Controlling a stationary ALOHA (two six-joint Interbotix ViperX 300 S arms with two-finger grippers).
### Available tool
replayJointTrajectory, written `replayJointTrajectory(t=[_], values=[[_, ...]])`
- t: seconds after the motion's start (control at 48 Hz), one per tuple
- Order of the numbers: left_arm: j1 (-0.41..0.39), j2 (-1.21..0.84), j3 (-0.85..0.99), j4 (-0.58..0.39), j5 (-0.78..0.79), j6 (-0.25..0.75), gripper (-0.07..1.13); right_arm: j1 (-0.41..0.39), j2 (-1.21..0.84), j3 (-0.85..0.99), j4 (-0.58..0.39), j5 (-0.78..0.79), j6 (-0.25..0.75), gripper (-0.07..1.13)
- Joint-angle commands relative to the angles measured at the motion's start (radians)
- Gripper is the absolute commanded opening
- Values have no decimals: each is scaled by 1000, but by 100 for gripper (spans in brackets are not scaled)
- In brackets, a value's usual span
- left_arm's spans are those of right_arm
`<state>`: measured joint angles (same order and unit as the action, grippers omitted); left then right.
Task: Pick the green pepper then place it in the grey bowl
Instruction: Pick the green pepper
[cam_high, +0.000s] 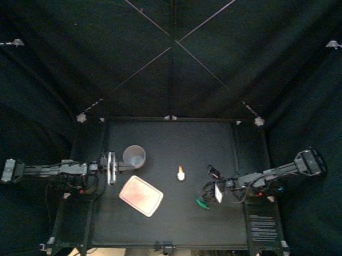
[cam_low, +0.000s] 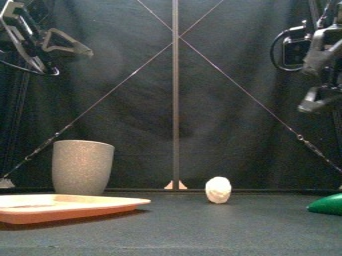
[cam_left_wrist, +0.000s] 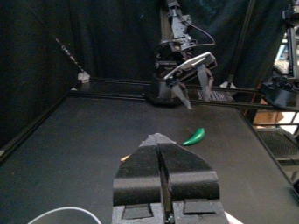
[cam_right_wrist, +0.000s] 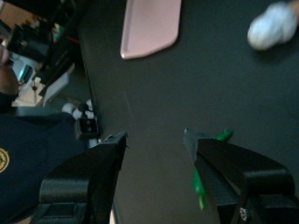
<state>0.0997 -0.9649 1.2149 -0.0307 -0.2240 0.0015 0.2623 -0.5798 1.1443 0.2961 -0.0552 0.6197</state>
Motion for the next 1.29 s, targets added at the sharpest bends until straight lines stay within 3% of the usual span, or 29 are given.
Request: replayJointTrajectory(t=[0.021, 0.167, 0.312, 0.646, 1.0, 1.125, 1.292], values=[[5, 6, -14, -2, -8, 0, 12, 38, 25, -21, 11, 55, 75, 90], [8, 6, -12, 0, -6, 2, 12, 43, 54, -66, 2, 222, 178, 90], [15, 6, -8, -2, -8, 2, 12, 37, 106, -129, -37, 353, 206, 90], [18, 6, -6, -2, -8, 2, 12, 9, 388, -276, -221, 468, 206, 90], [18, 5, 5, -2, -8, -2, 12, 11, 482, -299, -216, 502, 209, 89], [18, 5, 11, -2, -8, -2, 12, 14, 497, -307, -210, 500, 209, 83], [18, 5, 17, -2, -8, -2, 12, 17, 514, -316, -195, 499, 207, 62]])
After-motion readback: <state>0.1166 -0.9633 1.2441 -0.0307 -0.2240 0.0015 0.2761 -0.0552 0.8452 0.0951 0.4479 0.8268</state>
